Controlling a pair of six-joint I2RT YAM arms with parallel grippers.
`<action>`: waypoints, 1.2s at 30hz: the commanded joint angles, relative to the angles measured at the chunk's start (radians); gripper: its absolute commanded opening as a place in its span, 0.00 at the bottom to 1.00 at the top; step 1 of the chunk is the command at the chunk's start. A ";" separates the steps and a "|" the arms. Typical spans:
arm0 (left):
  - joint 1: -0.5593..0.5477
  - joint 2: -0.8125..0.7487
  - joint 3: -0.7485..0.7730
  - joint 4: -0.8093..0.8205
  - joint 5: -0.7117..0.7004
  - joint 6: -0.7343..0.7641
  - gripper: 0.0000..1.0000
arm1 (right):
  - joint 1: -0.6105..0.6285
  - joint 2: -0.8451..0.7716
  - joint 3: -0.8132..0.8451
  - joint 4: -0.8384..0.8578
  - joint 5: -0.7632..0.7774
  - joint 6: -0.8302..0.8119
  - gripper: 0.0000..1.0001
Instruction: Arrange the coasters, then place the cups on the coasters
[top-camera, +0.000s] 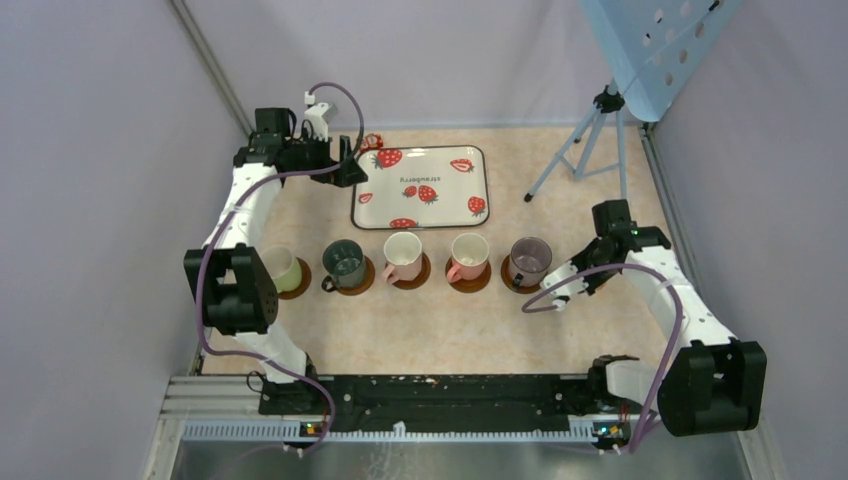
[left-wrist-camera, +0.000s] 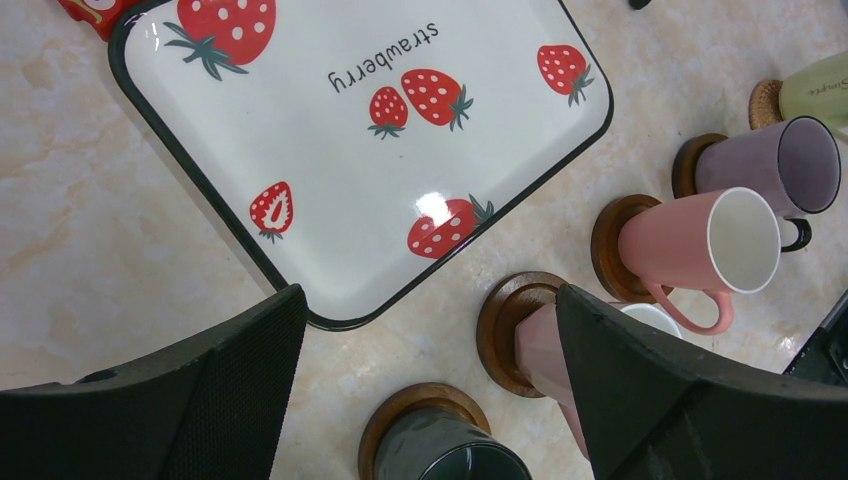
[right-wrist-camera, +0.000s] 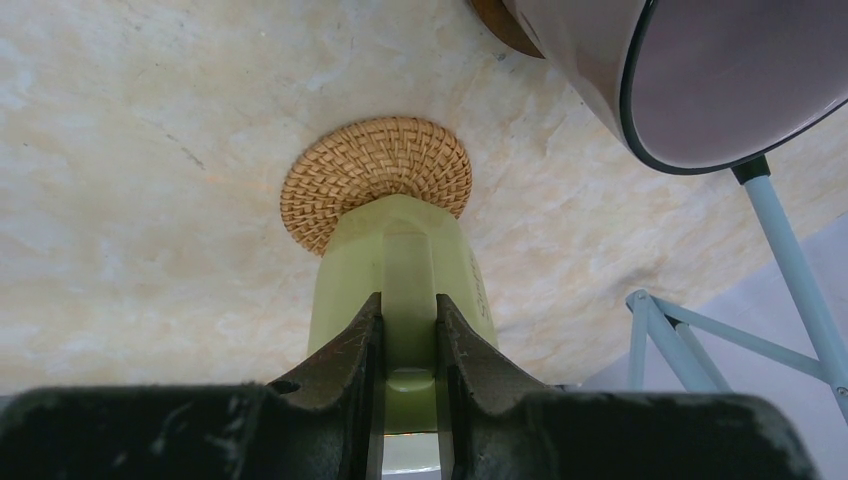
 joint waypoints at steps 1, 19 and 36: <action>0.003 -0.041 -0.002 0.020 0.005 0.014 0.99 | 0.015 -0.007 0.036 -0.017 0.010 -0.377 0.03; 0.002 -0.048 -0.028 0.035 0.014 0.005 0.99 | 0.044 -0.026 0.069 -0.090 0.018 -0.389 0.02; 0.003 -0.058 -0.043 0.038 0.012 0.022 0.99 | 0.076 -0.036 0.029 -0.057 0.023 -0.376 0.27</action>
